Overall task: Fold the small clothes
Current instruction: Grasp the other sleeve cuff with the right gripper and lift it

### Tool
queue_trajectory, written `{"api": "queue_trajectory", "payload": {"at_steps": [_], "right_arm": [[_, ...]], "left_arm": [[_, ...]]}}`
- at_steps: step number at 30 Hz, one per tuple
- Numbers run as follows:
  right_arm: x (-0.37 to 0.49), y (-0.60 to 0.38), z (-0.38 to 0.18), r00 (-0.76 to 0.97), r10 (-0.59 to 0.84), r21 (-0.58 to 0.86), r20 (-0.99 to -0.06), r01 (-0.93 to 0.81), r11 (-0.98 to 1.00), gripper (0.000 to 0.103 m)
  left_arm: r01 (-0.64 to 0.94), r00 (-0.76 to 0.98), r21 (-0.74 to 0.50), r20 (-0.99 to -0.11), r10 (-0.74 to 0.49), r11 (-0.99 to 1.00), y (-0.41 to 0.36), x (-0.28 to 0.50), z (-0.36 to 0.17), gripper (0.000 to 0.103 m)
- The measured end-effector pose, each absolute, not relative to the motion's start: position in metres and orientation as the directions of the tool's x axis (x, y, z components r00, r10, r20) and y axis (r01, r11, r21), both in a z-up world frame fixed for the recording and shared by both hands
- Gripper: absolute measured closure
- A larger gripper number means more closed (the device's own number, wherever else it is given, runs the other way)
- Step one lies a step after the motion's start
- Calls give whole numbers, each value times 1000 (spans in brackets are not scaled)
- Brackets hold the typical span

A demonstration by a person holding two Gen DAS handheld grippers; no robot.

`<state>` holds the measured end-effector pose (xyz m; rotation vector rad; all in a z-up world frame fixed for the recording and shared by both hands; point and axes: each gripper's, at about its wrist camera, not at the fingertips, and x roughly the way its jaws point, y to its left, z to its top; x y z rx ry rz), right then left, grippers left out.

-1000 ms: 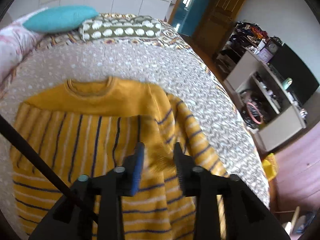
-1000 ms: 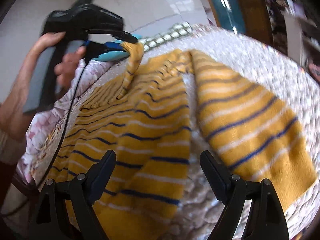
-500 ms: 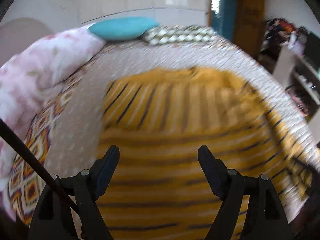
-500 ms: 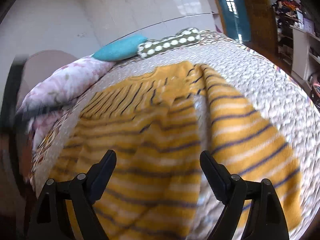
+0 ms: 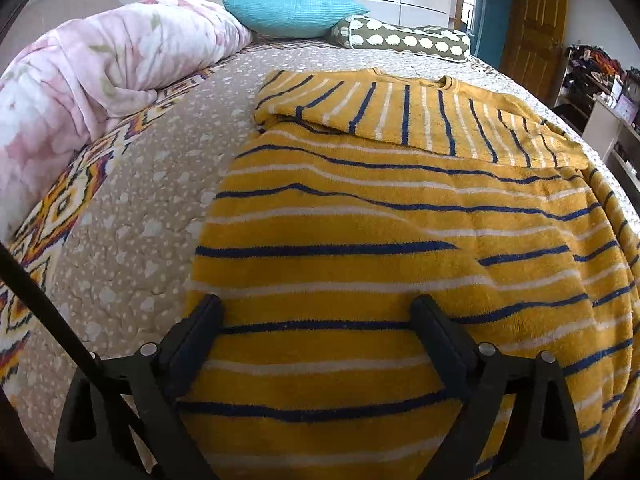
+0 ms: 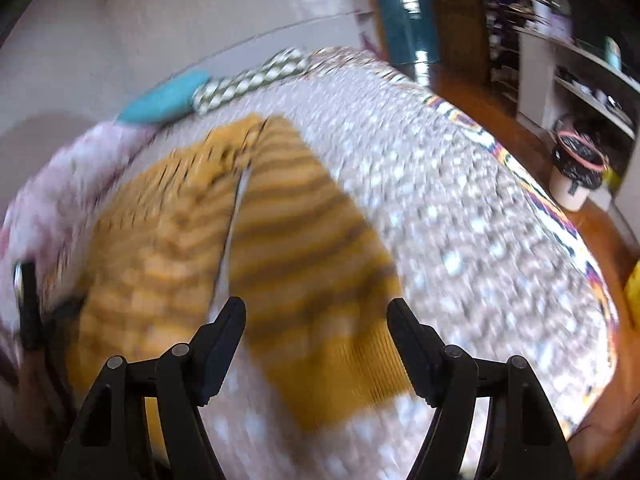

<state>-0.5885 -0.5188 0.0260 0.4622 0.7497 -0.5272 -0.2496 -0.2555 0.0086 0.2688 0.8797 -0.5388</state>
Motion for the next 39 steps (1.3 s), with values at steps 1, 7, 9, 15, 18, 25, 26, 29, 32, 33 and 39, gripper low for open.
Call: {"api": "queue_trajectory", "payload": {"at_steps": [1, 7, 9, 15, 18, 25, 26, 29, 32, 33, 39], "right_arm": [[-591, -510, 26, 613, -281, 177, -738, 578, 797, 21], [-576, -485, 3, 517, -403, -40, -755, 577, 815, 19], [-572, -488, -2, 485, -460, -99, -744, 601, 793, 29], [-602, -545, 41, 621, -350, 177, -702, 628, 758, 90], [-656, -606, 72, 639, -456, 320, -619, 736, 597, 90], [-731, -668, 58, 460, -593, 342, -661, 888, 308, 78], [-736, -664, 55, 464, -594, 348, -658, 886, 307, 69], [-743, -657, 43, 548, -537, 434, -641, 836, 335, 58], [-745, -663, 26, 666, -443, 590, -600, 743, 317, 49], [-741, -666, 20, 699, -414, 640, -583, 709, 296, 47], [-713, -700, -8, 741, -366, 755, -563, 641, 136, 43]], "left_arm": [[550, 516, 0, -787, -339, 835, -255, -249, 9, 8], [545, 528, 11, -781, -333, 838, -257, -254, 11, 8], [543, 531, 12, -780, -332, 839, -256, -255, 11, 7], [542, 534, 14, -778, -332, 840, -255, -255, 10, 7], [539, 540, 18, -774, -329, 842, -254, -256, 10, 7], [534, 548, 22, -770, -327, 845, -253, -257, 11, 7], [535, 548, 23, -770, -326, 845, -253, -257, 11, 7], [535, 548, 21, -769, -328, 845, -252, -257, 11, 7], [535, 549, 23, -770, -327, 845, -252, -257, 11, 6], [534, 549, 24, -770, -325, 845, -252, -257, 11, 6], [534, 551, 26, -769, -324, 845, -252, -256, 11, 6]]}}
